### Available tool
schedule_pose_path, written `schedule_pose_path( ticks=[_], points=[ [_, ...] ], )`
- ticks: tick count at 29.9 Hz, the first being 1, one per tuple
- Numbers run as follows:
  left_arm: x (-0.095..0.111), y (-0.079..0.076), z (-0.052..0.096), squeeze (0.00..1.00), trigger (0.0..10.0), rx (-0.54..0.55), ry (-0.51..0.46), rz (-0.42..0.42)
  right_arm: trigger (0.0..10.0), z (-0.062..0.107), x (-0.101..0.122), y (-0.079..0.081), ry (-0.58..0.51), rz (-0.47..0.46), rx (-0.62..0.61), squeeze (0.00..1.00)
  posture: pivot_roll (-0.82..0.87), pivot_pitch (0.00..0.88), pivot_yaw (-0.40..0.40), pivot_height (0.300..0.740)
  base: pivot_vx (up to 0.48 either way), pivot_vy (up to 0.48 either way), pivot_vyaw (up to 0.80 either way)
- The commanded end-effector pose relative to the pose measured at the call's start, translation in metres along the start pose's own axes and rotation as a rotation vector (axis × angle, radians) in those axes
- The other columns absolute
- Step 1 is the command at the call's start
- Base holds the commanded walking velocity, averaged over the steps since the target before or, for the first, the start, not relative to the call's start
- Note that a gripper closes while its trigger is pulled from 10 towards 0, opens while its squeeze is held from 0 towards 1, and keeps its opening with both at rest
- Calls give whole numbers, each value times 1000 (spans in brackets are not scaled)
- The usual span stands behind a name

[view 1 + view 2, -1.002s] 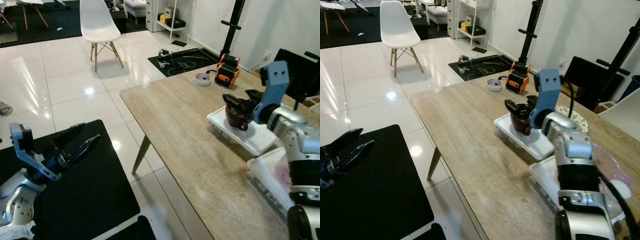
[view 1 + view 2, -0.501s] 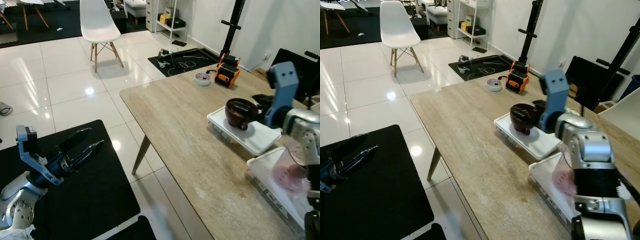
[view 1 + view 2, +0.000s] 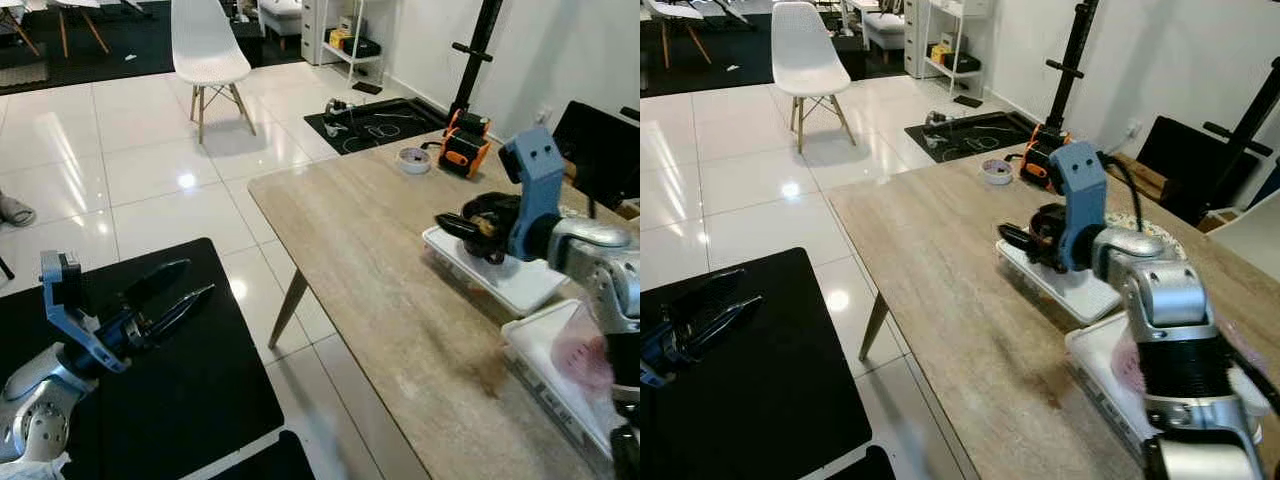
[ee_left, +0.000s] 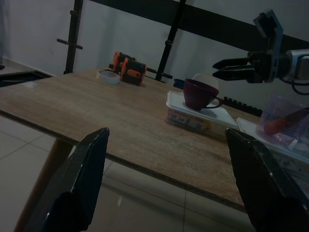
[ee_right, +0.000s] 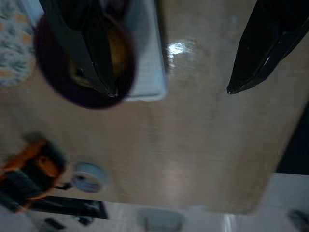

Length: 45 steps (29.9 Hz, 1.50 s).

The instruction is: Restocking fridge

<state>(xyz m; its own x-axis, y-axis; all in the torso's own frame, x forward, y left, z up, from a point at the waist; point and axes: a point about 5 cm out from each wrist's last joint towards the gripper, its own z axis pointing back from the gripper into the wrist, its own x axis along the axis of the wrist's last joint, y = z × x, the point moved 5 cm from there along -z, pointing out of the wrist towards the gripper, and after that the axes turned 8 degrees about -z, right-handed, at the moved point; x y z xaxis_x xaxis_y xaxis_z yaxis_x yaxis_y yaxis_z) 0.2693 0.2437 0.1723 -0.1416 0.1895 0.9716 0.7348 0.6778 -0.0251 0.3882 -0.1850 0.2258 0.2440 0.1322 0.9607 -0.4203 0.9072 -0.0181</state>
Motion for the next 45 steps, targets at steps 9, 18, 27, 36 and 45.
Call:
schedule_pose_path(
  ticks=[9,18,27,36,45],
  points=[
    [-3,-9,-3,0,10000,-47,26,1,10000,5,24,-1,30,122,24,0,-49,0,-74,740,0,0,0],
    [-2,-12,-4,0,10000,-56,30,1,10000,-1,-16,15,239,206,56,0,-52,0,-85,740,0,0,0],
    [-1,-13,-6,0,10000,-61,27,1,10000,-16,-12,13,211,236,-29,0,-60,0,-82,740,0,0,0],
    [-1,-15,-10,0,10000,-71,17,4,10000,-27,-3,19,182,349,-47,0,-64,0,-85,740,0,0,0],
    [3,-18,-14,0,10000,-83,2,-6,10000,-44,-29,21,292,426,-34,0,-58,0,-94,740,0,0,0]
  ],
)
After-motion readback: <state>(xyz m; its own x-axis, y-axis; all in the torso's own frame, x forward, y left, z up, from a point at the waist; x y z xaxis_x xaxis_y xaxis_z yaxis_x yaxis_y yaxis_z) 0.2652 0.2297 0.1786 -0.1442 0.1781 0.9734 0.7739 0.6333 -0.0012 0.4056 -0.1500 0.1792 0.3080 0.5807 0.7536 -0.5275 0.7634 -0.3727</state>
